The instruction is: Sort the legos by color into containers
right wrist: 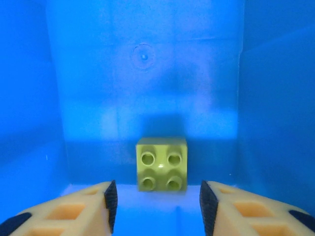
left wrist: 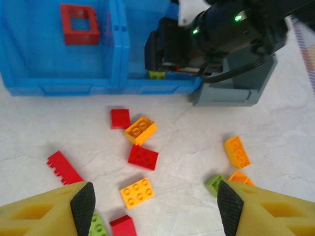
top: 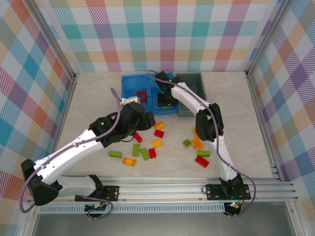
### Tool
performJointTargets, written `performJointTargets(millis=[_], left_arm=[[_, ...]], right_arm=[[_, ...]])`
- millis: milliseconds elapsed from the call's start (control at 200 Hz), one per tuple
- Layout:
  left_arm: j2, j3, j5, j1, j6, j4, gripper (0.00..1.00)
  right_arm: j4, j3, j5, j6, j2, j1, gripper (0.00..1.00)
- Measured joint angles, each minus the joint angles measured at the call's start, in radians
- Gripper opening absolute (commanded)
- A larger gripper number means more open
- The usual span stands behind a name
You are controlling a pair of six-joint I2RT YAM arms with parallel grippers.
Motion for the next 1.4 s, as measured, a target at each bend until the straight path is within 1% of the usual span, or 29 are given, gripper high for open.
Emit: performJointTargets(millis=[105,190,250,285,350,415,465,580,635,700,790,910,985,1075,1115,1210,1305,1350,1400], left_arm=[[0.000,-0.025,0.001,0.002,-0.029,-0.043,0.67],[0.006,-0.058,0.009,0.019,-0.053,-0.072,0.66],[0.019,-0.083,0.031,0.049,-0.071,-0.083,0.64],[0.032,-0.101,0.048,0.076,-0.082,-0.086,0.64],[0.055,-0.134,0.078,0.123,-0.097,-0.084,0.62],[0.085,-0.161,0.106,0.164,-0.110,-0.077,0.62],[0.117,-0.176,0.127,0.191,-0.121,-0.062,0.62],[0.202,-0.188,0.156,0.228,-0.134,-0.014,0.62],[0.239,-0.200,0.170,0.237,-0.140,0.018,0.63],[0.279,-0.211,0.186,0.247,-0.150,0.051,0.63],[0.330,-0.211,0.200,0.254,-0.157,0.090,0.63],[0.381,-0.211,0.209,0.260,-0.165,0.128,0.61],[0.409,-0.212,0.213,0.262,-0.175,0.143,0.58],[0.434,-0.216,0.215,0.262,-0.183,0.160,0.55],[0.443,-0.219,0.215,0.262,-0.185,0.163,0.51],[0.461,-0.228,0.213,0.262,-0.194,0.179,0.39],[0.472,-0.233,0.212,0.265,-0.198,0.183,0.33],[0.475,-0.233,0.211,0.266,-0.195,0.183,0.26],[0.476,-0.233,0.204,0.266,-0.196,0.183,0.21]], right_arm=[[-0.008,0.000,0.000,0.000,-0.009,0.005,0.51],[-0.011,-0.002,0.002,-0.001,-0.041,0.008,0.49],[0.001,-0.028,0.013,-0.001,-0.098,0.015,0.48],[0.023,-0.076,0.021,-0.003,-0.154,0.023,0.48],[0.087,-0.218,0.032,-0.006,-0.303,0.046,0.49],[0.203,-0.441,0.038,-0.013,-0.520,0.089,0.49],[0.293,-0.603,0.037,-0.021,-0.679,0.127,0.51],[0.571,-1.046,0.026,-0.058,-1.076,0.270,0.60],[0.668,-1.202,0.009,-0.065,-1.208,0.350,0.62],[0.746,-1.336,-0.006,-0.072,-1.304,0.427,0.65],[0.782,-1.430,0.000,-0.064,-1.350,0.502,0.65],[0.782,-1.458,0.031,-0.042,-1.366,0.586,0.65],[0.784,-1.458,0.049,-0.027,-1.377,0.612,0.65],[0.786,-1.458,0.067,-0.019,-1.380,0.618,0.65],[0.785,-1.458,0.074,-0.018,-1.380,0.618,0.65],[0.785,-1.457,0.086,-0.011,-1.376,0.617,0.64],[0.786,-1.450,0.092,-0.005,-1.357,0.617,0.63],[0.787,-1.447,0.092,-0.003,-1.345,0.618,0.63],[0.787,-1.446,0.092,0.000,-1.337,0.618,0.63]])
